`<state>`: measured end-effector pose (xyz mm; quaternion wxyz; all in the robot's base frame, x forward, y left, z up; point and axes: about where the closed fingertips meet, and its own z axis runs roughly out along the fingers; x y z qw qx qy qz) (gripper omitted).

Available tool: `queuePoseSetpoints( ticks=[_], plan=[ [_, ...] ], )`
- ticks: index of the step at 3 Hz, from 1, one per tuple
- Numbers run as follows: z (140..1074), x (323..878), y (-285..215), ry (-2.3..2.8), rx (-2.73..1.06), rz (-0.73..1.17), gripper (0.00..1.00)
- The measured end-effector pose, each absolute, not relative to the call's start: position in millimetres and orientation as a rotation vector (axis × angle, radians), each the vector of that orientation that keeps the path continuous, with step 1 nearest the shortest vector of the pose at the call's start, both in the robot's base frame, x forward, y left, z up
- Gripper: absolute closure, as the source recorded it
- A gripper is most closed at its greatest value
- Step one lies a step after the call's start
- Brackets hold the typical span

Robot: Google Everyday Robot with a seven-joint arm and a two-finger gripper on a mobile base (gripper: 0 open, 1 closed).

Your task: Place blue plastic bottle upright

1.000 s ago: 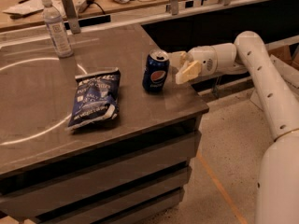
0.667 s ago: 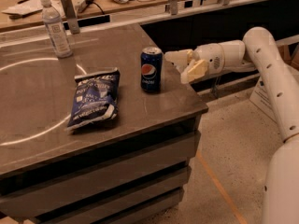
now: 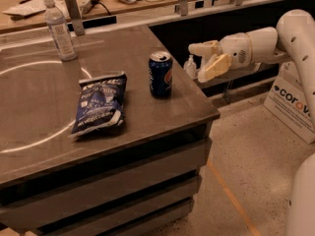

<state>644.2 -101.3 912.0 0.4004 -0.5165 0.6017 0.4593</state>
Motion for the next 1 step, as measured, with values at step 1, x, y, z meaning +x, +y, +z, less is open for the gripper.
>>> queuePoseSetpoints(
  ticks=[1],
  plan=[
    [912.0,644.2,-101.2,1.522,-1.306,1.162,0.0]
  ],
)
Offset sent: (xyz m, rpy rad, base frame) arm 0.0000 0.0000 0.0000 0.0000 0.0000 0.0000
